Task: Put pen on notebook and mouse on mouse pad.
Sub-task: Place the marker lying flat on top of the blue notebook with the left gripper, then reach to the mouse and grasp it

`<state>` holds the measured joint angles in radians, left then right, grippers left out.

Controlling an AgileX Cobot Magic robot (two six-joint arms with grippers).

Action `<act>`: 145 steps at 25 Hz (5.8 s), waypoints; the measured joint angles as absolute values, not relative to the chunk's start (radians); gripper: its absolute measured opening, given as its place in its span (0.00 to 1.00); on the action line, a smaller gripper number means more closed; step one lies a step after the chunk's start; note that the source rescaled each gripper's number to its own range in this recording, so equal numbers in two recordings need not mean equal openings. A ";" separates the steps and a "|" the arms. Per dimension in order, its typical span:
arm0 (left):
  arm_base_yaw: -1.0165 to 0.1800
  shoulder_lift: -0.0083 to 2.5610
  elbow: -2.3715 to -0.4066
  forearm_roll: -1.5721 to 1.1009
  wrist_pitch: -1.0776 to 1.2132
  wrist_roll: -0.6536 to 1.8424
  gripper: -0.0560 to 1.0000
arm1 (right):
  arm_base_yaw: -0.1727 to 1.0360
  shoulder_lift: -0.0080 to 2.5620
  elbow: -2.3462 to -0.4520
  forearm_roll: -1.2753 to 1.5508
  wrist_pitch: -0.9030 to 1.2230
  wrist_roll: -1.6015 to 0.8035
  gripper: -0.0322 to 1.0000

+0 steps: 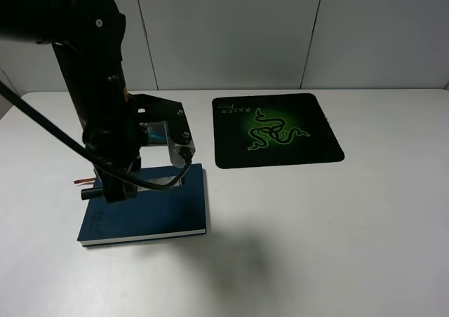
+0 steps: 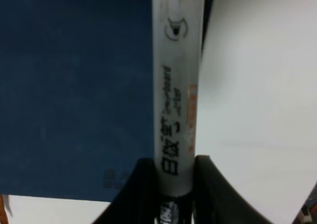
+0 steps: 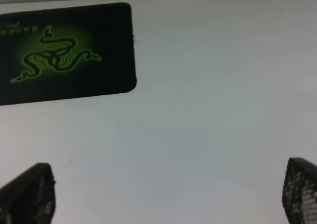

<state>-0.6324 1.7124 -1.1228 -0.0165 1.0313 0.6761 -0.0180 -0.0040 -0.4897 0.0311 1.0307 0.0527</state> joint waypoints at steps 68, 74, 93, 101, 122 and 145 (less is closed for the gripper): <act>-0.509 1.931 -1.062 -0.019 0.713 0.725 0.98 | -0.018 -0.004 -0.490 0.031 1.031 0.053 1.00; -0.509 1.931 -1.062 -0.019 0.713 0.705 1.00 | -0.018 -0.004 -0.490 0.031 1.031 0.053 1.00; -0.509 1.822 -1.086 0.023 0.831 0.606 1.00 | -0.018 -0.004 -0.490 0.031 1.031 0.053 1.00; -0.509 1.667 -1.086 0.029 0.888 0.575 1.00 | -0.018 -0.004 -0.490 0.031 1.031 0.053 1.00; -0.509 1.134 -1.080 0.029 1.179 0.415 1.00 | -0.018 -0.004 -0.490 0.031 1.031 0.053 1.00; -0.509 0.323 -0.840 -0.044 1.182 0.253 1.00 | -0.018 -0.004 -0.490 0.031 1.031 0.053 1.00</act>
